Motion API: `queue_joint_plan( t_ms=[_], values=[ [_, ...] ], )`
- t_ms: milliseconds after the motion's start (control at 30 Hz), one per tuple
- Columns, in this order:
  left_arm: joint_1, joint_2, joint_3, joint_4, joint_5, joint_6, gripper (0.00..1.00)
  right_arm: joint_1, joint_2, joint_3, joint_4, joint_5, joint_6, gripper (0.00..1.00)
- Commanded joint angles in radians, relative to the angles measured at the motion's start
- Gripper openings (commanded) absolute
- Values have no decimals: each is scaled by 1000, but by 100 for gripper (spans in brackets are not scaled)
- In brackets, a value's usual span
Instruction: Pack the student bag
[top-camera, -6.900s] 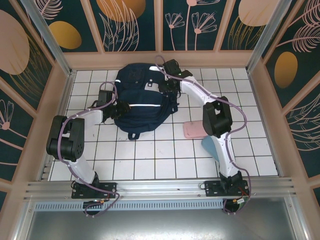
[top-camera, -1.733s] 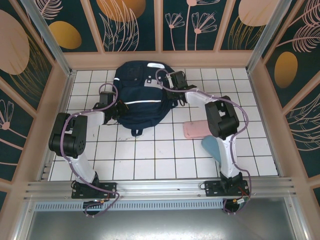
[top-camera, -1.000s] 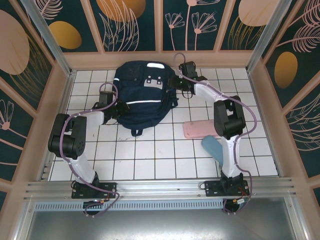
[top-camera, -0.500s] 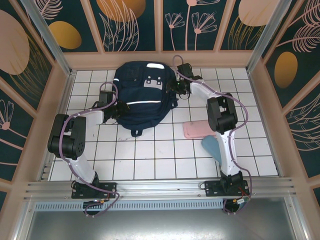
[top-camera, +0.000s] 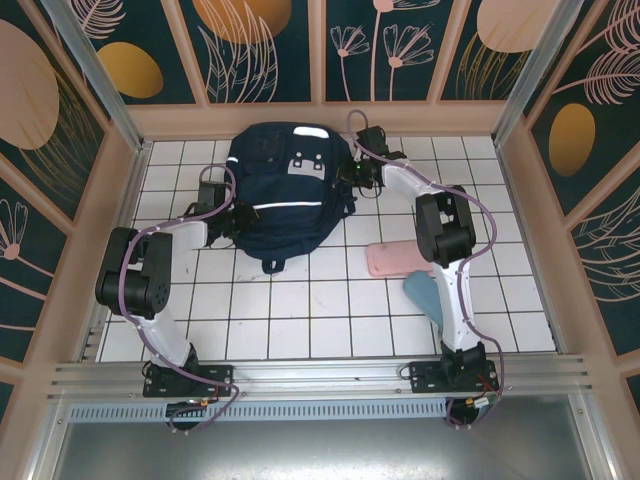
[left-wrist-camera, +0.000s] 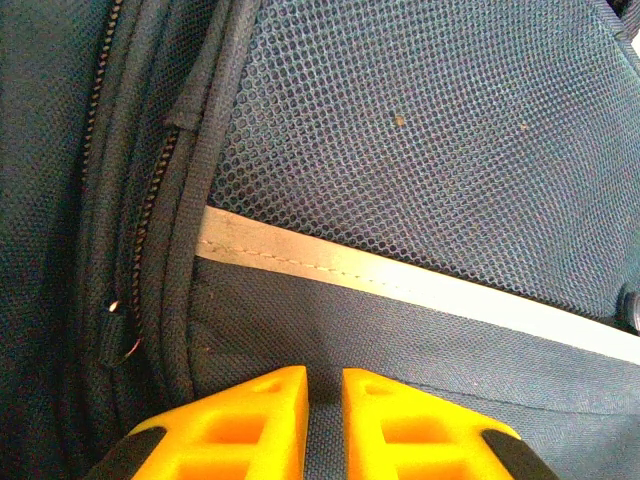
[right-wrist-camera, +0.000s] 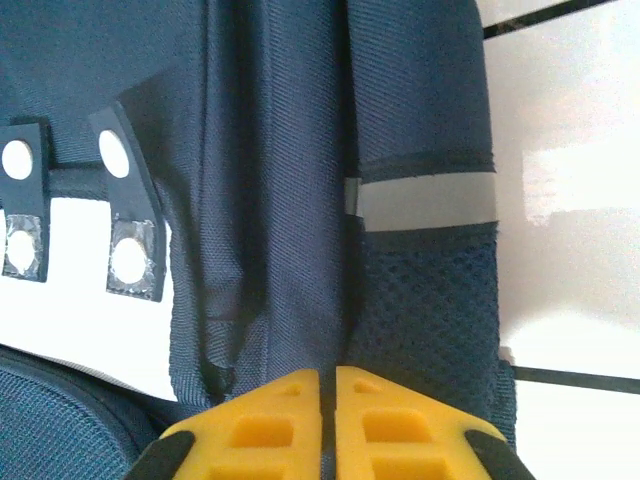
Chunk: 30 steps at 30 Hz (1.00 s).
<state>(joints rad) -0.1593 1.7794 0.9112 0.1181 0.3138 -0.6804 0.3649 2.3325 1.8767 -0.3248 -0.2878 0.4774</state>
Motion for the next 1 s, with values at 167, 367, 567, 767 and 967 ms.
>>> queue_joint_plan(
  t_ms=[167, 367, 567, 767, 967],
  values=[
    [5, 53, -34, -163, -1, 8, 19, 29, -154, -110, -11, 114, -151, 0],
    [3, 48, -27, -140, 12, -18, 18, 115, -294, -305, 57, 203, -362, 0],
    [-8, 61, -23, -118, 25, -43, 18, 176, -428, -502, 118, 210, -524, 0],
    [-12, 78, 6, -113, 25, -56, 18, 248, -502, -582, 90, 150, -553, 0],
    [-12, 61, 9, -128, 1, -47, 19, 190, -499, -535, 59, 288, -388, 13]
  ],
)
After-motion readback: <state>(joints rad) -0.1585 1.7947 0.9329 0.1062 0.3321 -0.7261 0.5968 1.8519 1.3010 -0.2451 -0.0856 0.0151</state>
